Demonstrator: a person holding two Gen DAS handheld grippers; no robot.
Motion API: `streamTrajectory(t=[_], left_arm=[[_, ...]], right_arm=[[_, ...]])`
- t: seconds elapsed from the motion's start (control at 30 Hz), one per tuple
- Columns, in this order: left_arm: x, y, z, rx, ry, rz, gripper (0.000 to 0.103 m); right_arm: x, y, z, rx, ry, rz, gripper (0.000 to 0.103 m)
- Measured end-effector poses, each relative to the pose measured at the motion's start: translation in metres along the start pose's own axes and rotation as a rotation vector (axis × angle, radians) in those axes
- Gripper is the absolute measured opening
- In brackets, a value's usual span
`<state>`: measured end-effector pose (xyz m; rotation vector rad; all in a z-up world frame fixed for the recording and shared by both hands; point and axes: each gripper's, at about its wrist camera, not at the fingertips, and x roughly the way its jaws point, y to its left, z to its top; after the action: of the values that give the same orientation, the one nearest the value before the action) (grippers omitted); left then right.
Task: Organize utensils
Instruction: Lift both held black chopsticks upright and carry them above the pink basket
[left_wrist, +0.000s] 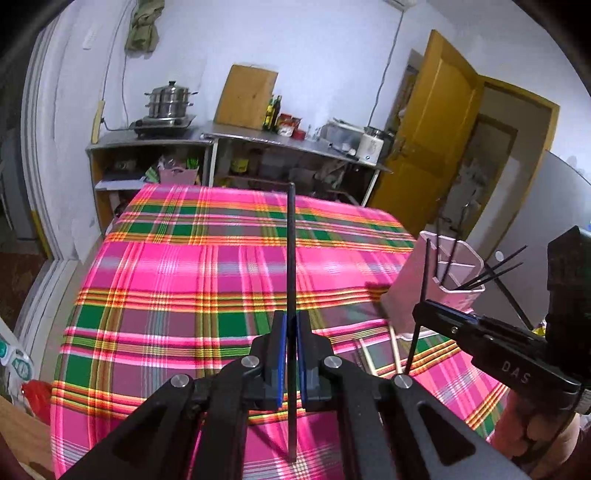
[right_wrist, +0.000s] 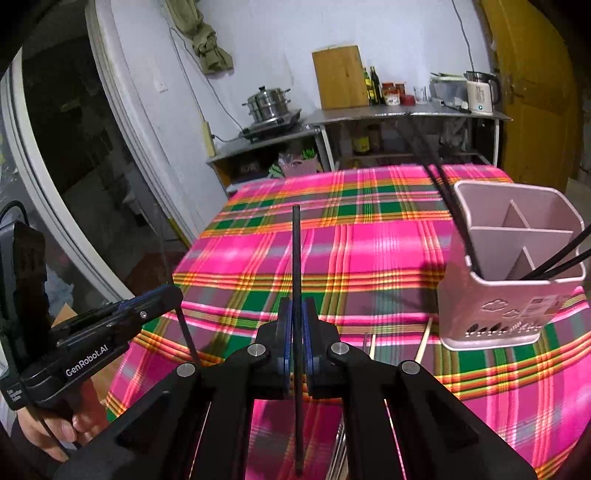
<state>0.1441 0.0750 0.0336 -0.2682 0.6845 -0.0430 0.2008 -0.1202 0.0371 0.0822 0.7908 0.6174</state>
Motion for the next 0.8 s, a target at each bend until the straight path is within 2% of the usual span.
streamTrajectory(t=[0.43,0.8], left_arm=[[-0.029,-0.033,0.015,0.037,-0.05,-0.068,0.005],[-0.028,-0.062,0.016,0.041,-0.015,-0.179,0.005]], right_arm=[[-0.053,-0.007,0.007,0.006,-0.096,-0.016,0.005],[-0.092,-0.029,0.0,0.035,-0.143,-0.056,0.005]])
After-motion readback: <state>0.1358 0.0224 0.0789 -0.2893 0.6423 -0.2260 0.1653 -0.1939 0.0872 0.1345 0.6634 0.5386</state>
